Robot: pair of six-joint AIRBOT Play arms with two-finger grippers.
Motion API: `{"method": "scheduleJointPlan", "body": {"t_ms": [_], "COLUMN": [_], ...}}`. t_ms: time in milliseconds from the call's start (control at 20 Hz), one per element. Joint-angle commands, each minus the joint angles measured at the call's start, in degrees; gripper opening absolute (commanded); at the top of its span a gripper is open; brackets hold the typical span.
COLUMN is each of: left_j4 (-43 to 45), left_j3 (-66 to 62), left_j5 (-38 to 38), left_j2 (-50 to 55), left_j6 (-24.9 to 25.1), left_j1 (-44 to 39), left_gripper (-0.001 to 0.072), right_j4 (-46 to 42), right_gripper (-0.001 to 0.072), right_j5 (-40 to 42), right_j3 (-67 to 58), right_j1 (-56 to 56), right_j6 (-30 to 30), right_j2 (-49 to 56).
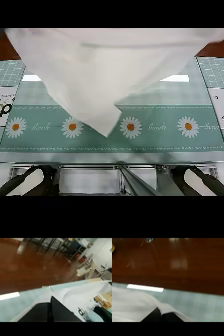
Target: Fold the shirts.
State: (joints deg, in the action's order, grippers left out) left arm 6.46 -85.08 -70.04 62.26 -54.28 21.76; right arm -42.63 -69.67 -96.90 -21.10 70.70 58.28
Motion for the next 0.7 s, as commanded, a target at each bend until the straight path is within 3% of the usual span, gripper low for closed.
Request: {"method": "scheduleJointPlan", "body": {"t_ms": [0, 150, 350, 650], "left_j4": [1.8, 13.6, 33.4, 48.8], "left_j3": [-10.8, -14.9, -14.8, -14.8], "left_j5": [2.6, 2.6, 5.4, 4.2], "left_j2": [-9.2, -18.0, -31.0, -39.8], "left_j6": [-3.5, -8.7, -16.1, -24.3], "left_j1": [0.1, 0.1, 0.1, 0.1], "left_gripper": [0.0019, 0.0019, 0.0019, 0.0019], "right_j4": [-6.2, -14.3, -27.1, -31.9], "right_gripper": [0.0019, 0.0019, 0.0019, 0.0019], "right_j5": [5.4, 6.2, -1.0, -8.7], "right_j3": [-10.6, -11.0, -11.0, -10.9], "right_j1": [-0.2, -0.2, -0.2, -0.2], "right_j6": [3.8, 7.4, 11.8, 14.1], "right_j2": [-9.1, -17.2, -24.5, -28.0]}}
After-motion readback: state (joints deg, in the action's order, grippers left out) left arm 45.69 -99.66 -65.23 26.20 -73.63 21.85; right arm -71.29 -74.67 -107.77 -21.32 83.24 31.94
